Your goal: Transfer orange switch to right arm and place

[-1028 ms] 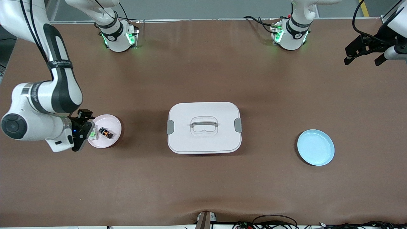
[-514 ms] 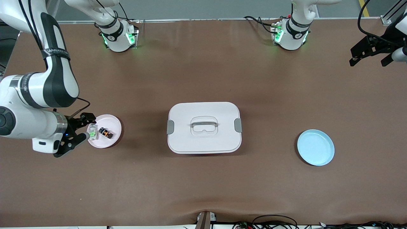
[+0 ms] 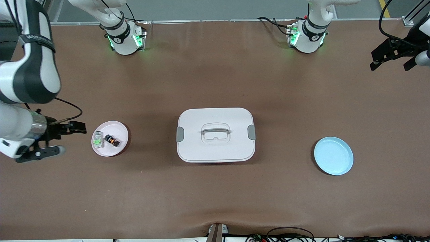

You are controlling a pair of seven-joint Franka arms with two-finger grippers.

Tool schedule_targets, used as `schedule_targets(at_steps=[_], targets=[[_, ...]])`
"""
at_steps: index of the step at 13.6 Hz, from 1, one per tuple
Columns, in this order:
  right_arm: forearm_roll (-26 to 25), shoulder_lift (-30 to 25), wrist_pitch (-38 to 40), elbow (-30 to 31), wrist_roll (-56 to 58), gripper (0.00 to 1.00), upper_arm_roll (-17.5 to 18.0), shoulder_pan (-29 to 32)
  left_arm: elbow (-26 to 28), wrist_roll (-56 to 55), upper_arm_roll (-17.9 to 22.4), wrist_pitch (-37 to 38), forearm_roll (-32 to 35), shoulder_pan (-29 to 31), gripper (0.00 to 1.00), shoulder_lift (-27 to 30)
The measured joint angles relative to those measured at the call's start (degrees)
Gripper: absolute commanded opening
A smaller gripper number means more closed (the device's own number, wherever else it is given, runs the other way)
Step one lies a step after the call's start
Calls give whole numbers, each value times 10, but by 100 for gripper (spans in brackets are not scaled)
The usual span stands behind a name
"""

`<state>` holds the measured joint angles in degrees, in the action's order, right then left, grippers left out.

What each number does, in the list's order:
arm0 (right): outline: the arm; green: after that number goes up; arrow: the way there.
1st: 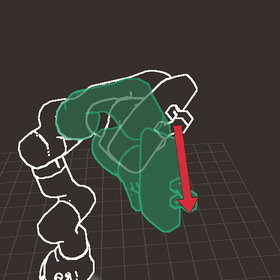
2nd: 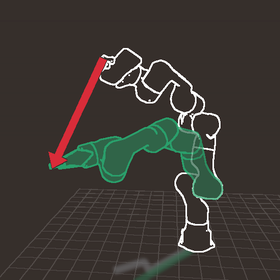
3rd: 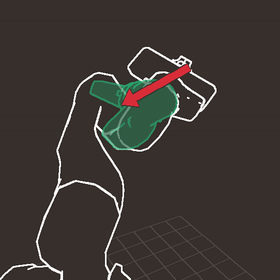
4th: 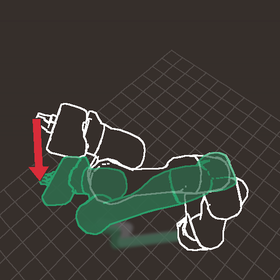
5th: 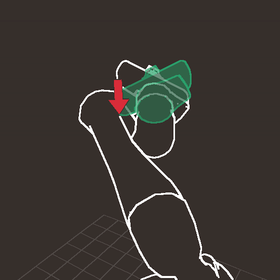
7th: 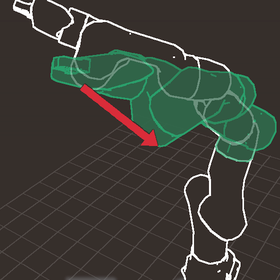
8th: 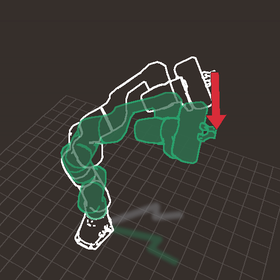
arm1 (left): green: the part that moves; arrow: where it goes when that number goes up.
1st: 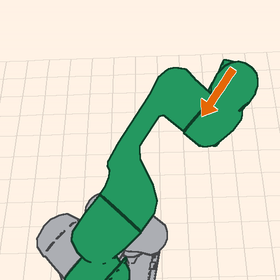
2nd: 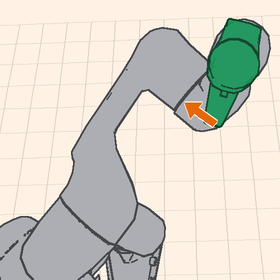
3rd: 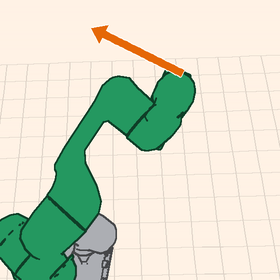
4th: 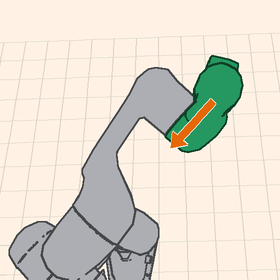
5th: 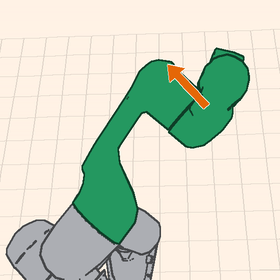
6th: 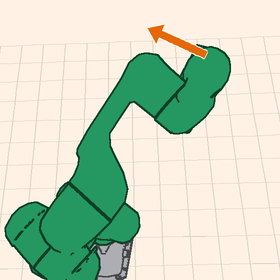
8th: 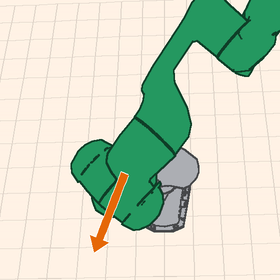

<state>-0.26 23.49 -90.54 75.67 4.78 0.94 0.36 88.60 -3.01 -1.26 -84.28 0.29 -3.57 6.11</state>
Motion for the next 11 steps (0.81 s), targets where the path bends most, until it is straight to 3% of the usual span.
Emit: schedule_targets(at_steps=[4, 8, 11], targets=[[-1, -21, 1, -15, -192, 100, 1, 6, 0, 0, 0, 0, 0, 0, 100, -3], [-27, -28, 3, -42, -235, 100, 8, -9, 0, 0, 0, 0, 0, 0, 100, -3], [10, -40, 3, -47, -243, 100, 5, -8, -1, 0, 0, 0, 0, 0, 100, -3]])
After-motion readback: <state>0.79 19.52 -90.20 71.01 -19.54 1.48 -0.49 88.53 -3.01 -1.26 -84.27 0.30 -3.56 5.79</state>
